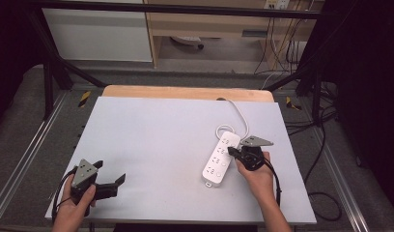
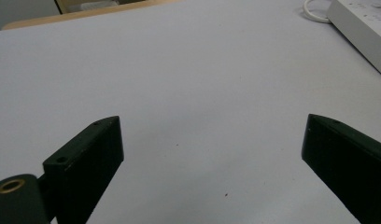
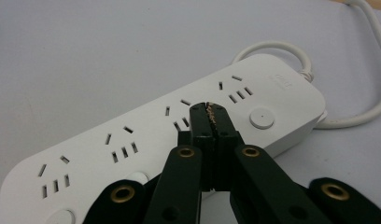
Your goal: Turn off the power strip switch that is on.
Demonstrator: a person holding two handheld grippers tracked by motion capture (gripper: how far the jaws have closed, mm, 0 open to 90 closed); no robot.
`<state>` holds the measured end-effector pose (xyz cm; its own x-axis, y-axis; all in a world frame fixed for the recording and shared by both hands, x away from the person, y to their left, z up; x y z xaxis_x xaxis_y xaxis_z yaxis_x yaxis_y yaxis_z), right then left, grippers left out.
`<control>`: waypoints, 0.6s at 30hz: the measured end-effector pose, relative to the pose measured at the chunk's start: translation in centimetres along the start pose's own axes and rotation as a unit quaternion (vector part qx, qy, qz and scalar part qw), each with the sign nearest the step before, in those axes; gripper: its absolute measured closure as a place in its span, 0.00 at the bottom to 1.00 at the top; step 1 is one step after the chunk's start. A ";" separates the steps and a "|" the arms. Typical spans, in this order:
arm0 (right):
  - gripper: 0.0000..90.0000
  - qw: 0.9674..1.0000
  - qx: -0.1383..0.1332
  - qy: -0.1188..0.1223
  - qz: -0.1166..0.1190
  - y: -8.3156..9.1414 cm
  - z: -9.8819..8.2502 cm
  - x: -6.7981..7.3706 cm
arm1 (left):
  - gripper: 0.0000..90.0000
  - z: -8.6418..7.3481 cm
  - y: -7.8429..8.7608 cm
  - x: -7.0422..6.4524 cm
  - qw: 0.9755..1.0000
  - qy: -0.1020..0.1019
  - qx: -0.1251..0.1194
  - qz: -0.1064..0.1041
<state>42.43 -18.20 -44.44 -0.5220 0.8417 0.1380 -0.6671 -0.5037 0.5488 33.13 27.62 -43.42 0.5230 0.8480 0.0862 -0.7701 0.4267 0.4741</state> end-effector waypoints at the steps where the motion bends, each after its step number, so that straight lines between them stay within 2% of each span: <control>1: 1.00 1.000 -0.001 -0.002 0.001 0.1 0.0 0.0 | 0.06 0.0 0.0 0.0 1.000 0.000 0.000 0.000; 8: 1.00 1.000 -0.007 -0.007 0.004 0.4 0.2 0.0 | 0.06 0.0 0.0 0.0 1.000 0.001 0.000 0.000; 15: 0.95 1.000 -0.017 -0.008 0.010 0.7 0.5 0.0 | 0.06 0.0 0.0 0.1 1.000 0.002 0.000 0.001; 18: 0.90 1.000 -0.024 -0.009 0.011 0.8 0.6 0.1 | 0.06 0.0 0.0 0.1 1.000 0.003 0.000 0.002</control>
Point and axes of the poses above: each handheld gripper's, and its own axes: y roughly backward along the jaws, z roughly out of its top, x roughly to its left, the point moved 3 cm from there along -y, roughly forward along the jaws, and after that the axes turned 5 degrees about -y, right-handed, at the moved point
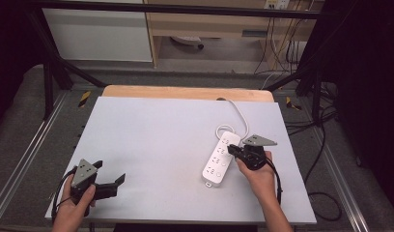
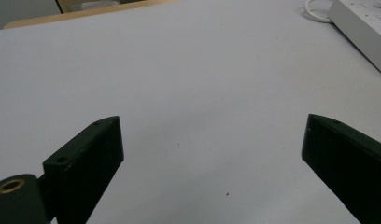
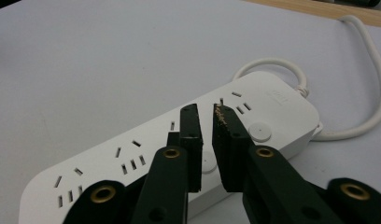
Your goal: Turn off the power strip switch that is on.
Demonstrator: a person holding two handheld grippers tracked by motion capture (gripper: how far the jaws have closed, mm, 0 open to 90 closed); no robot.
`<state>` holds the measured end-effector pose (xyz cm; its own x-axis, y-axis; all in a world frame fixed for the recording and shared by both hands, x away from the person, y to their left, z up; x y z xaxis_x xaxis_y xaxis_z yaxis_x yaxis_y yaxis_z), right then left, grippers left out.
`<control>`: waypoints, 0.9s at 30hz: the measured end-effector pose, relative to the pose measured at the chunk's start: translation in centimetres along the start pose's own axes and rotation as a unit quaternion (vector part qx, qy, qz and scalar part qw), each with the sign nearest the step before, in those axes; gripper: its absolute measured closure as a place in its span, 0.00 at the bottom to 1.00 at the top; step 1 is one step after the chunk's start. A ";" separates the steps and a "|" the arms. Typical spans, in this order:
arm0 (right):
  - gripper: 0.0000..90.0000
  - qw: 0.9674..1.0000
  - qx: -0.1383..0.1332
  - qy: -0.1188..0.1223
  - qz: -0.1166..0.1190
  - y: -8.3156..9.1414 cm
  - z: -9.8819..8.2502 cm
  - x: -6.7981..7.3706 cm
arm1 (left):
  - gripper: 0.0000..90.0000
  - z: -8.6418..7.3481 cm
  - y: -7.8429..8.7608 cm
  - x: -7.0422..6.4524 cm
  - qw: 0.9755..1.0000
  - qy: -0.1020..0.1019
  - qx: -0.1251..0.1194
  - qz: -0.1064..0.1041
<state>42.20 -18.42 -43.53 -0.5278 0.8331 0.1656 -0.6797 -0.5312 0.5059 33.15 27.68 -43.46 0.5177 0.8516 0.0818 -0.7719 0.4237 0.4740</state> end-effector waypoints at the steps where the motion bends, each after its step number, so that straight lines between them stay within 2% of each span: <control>1: 0.87 1.000 -0.003 0.000 0.001 0.0 0.1 0.0 | 0.06 0.0 0.0 0.0 1.000 0.000 0.000 0.000; 6: 0.70 1.000 -0.018 0.001 0.004 0.3 0.4 0.2 | 0.06 0.0 0.0 0.0 1.000 -0.001 0.001 0.000; 8: 0.58 1.000 -0.028 -0.007 0.005 0.3 0.5 0.2 | 0.06 0.0 0.0 0.0 1.000 -0.001 0.001 0.000; 10: 0.54 0.999 -0.039 -0.012 0.006 0.4 0.7 0.1 | 0.06 0.0 0.0 0.1 1.000 0.000 0.001 0.000; 15: 0.49 0.998 -0.060 -0.013 0.008 1.0 1.3 0.1 | 0.06 0.0 0.1 0.1 1.000 0.000 0.000 0.000; 21: 0.48 0.998 -0.066 -0.013 0.009 1.2 1.7 0.0 | 0.06 0.0 0.0 0.1 1.000 0.000 0.001 0.001; 27: 0.40 0.997 -0.070 -0.015 0.012 1.2 1.8 0.0 | 0.06 -0.1 0.1 0.2 1.000 0.000 0.001 0.000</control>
Point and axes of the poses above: each handheld gripper's, and its own axes: y roughly backward along the jaws, z roughly out of its top, x roughly to its left, the point moved 3 cm from there along -y, roughly forward along the jaws, and after that the axes turned 5 degrees about -y, right-handed, at the moved point
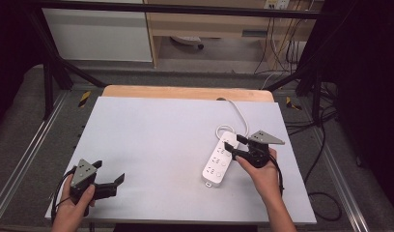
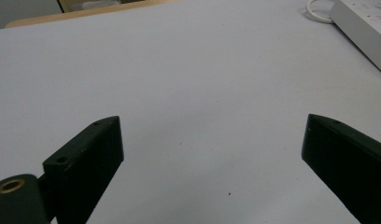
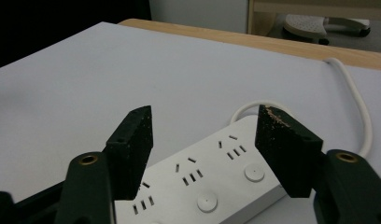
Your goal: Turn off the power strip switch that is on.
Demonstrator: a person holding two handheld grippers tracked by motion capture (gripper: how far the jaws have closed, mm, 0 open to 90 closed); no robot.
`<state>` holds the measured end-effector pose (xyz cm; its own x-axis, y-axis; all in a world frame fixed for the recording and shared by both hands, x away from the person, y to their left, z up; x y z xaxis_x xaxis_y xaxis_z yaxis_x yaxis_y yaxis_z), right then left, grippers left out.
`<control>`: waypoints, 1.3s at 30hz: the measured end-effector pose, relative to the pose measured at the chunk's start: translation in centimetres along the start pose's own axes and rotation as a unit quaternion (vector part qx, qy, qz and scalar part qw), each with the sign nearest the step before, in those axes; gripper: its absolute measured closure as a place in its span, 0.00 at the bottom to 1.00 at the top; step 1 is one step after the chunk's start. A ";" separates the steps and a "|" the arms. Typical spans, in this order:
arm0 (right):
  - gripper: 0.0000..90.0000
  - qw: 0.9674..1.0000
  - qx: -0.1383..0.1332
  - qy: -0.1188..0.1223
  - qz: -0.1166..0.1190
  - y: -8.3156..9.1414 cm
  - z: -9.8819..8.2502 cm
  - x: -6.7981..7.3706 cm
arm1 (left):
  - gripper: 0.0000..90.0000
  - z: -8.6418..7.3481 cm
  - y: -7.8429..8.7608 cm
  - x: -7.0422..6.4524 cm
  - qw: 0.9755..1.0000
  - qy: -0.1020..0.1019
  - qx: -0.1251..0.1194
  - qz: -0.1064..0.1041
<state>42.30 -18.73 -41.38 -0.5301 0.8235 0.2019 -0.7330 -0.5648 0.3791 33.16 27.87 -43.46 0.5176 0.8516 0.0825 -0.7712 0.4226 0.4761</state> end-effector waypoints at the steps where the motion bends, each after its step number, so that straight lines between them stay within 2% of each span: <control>1: 0.39 1.000 -0.002 0.002 0.000 0.0 0.1 0.0 | 0.06 0.0 0.0 0.0 1.000 0.000 0.000 0.000; 5: 0.29 1.000 -0.008 -0.005 0.002 0.2 0.4 0.0 | 0.06 0.0 0.0 0.0 1.000 0.001 -0.001 0.000; 12: 0.24 1.000 -0.024 -0.011 0.001 0.8 1.0 -0.1 | 0.06 0.0 0.0 0.0 1.000 0.002 -0.001 0.000; 15: 0.19 1.000 -0.014 -0.020 0.007 0.9 1.1 -0.1 | 0.06 0.0 0.1 0.1 1.000 0.003 -0.004 0.001; 19: 0.11 1.000 -0.009 -0.023 0.000 0.9 1.2 0.0 | 0.06 0.0 0.1 0.1 1.000 0.005 -0.004 0.001; 39: 0.05 0.999 -0.037 -0.020 -0.005 3.1 2.4 0.1 | 0.06 0.0 0.1 0.2 1.000 0.007 -0.006 0.002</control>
Point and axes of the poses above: each handheld gripper's, and its own axes: y roughly backward along the jaws, z roughly out of its top, x roughly to its left, the point moved 3 cm from there along -y, roughly forward along the jaws, and after that the axes turned 5 degrees about -y, right-handed, at the moved point
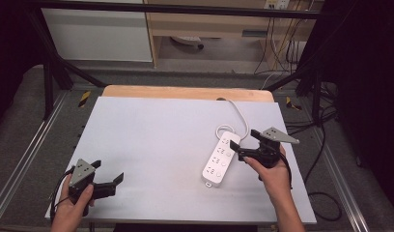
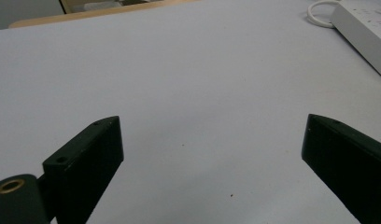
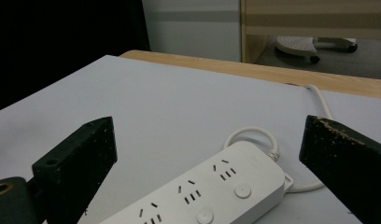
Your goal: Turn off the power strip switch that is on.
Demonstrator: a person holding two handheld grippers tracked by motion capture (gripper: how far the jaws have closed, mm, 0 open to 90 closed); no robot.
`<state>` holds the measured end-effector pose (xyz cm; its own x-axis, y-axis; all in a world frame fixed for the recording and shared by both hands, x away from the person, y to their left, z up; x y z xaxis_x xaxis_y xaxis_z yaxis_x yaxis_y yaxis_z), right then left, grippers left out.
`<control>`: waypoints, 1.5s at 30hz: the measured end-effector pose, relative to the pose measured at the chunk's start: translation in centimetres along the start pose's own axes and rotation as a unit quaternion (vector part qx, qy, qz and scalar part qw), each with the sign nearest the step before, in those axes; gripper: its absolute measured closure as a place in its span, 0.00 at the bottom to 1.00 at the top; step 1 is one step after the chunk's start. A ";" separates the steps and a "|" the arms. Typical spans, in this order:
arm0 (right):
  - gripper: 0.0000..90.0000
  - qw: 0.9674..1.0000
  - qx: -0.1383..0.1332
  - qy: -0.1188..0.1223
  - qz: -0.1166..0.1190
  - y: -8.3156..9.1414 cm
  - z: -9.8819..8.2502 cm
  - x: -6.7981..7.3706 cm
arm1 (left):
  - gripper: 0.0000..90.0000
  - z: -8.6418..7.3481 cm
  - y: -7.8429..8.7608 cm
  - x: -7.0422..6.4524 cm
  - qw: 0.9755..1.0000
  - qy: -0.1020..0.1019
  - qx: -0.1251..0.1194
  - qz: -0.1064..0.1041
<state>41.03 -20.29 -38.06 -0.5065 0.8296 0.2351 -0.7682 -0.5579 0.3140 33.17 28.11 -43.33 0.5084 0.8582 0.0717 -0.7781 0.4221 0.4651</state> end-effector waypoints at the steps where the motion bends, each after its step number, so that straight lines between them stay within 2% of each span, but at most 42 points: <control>1: 0.05 1.000 0.000 0.001 0.000 0.1 0.0 0.0 | 0.06 0.0 0.0 0.0 1.000 0.000 0.000 0.000; 11: 0.04 1.000 0.001 -0.001 -0.008 0.6 0.1 -0.3 | 0.06 0.0 0.0 0.1 1.000 0.001 0.000 0.001; 20: 0.03 1.000 0.001 0.016 -0.011 0.8 0.0 -0.4 | 0.06 0.0 0.0 0.1 1.000 0.000 0.000 0.000; 24: 0.03 1.000 -0.003 0.015 -0.011 1.0 0.1 -0.6 | 0.06 0.0 0.1 0.1 1.000 0.002 0.000 0.000; 31: 0.02 1.000 -0.012 0.011 -0.009 2.2 0.4 -0.8 | 0.06 0.0 0.1 0.2 1.000 0.004 -0.002 0.001; 45: 0.03 0.999 -0.021 0.012 -0.024 5.2 0.1 -1.9 | 0.06 0.0 0.3 0.6 1.000 0.009 -0.006 0.006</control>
<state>38.06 -24.76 -36.77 -0.4768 0.8563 0.1984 -0.8076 -0.5159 0.2859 33.19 28.75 -43.16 0.4922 0.8683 0.0620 -0.7887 0.4146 0.4540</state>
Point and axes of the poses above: each handheld gripper's, and its own axes: y roughly backward along the jaws, z roughly out of its top, x roughly to its left, the point moved 3 cm from there along -y, roughly forward along the jaws, and after that the axes turned 5 degrees about -y, right-handed, at the moved point
